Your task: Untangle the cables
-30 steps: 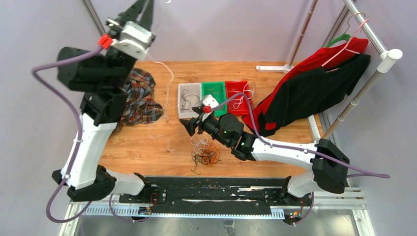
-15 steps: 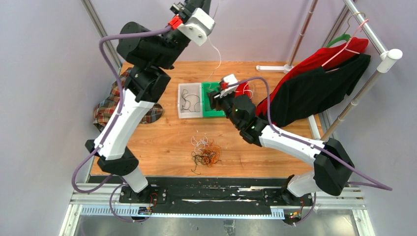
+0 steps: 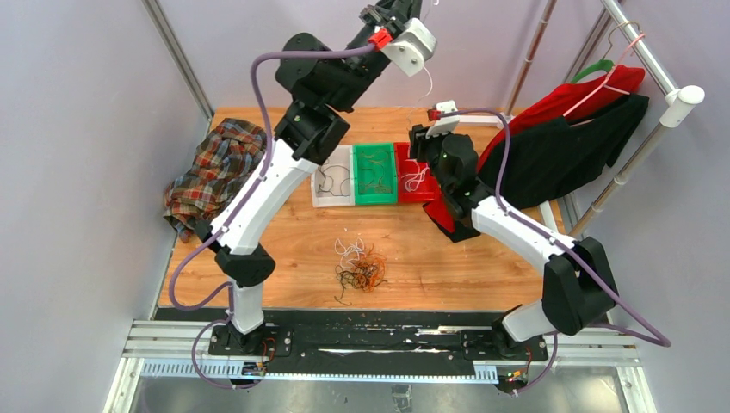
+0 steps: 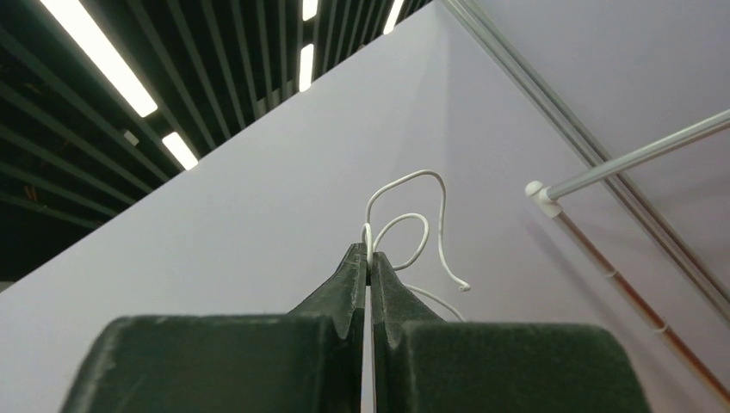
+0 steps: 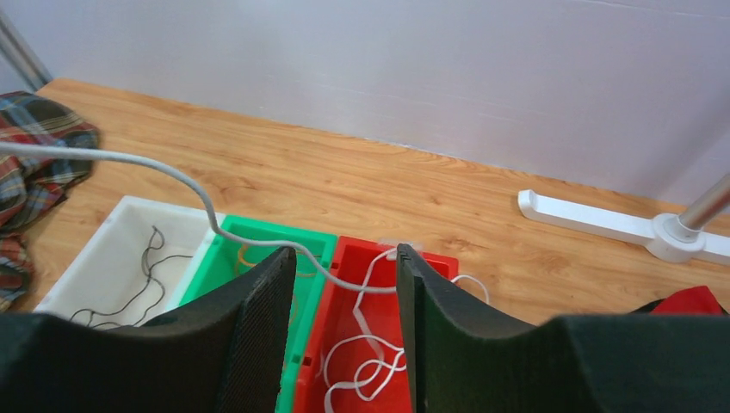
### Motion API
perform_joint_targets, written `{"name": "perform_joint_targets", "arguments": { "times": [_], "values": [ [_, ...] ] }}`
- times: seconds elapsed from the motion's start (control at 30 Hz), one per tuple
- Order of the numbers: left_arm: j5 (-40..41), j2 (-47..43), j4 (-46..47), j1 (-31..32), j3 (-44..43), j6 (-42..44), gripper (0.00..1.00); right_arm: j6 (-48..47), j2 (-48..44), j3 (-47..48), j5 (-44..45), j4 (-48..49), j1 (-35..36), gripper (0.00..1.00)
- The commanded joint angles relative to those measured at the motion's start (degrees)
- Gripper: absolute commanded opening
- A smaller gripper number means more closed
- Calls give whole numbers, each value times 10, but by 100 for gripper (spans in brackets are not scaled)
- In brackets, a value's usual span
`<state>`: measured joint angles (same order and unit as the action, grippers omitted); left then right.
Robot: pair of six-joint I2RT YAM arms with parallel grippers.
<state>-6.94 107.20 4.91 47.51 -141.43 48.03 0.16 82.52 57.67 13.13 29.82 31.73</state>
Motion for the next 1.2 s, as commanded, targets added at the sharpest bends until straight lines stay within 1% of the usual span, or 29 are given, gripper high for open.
{"name": "perform_joint_targets", "arguments": {
  "times": [0.0,0.17,0.3,0.47,0.63,0.73,0.97,1.17],
  "values": [
    [12,23,43,6,-35,2,1,10,21,32,-15,-3,-31,46],
    [25,22,49,6,-24,1,1,17,43,44,-33,-3,-45,45],
    [36,-4,55,6,46,6,0,17,52,42,-39,-15,-45,44],
    [53,-21,52,5,105,-6,1,29,37,-5,-24,-1,-46,44],
    [73,-18,32,3,133,-34,1,52,10,-54,24,-5,-45,47],
    [76,-12,29,0,138,-53,1,70,-7,-93,74,0,-46,49],
    [87,11,5,-8,129,-81,0,106,-65,-192,191,43,-46,53],
    [100,15,-50,-22,170,-106,0,154,-117,-242,236,46,-45,54]
  ]
}}
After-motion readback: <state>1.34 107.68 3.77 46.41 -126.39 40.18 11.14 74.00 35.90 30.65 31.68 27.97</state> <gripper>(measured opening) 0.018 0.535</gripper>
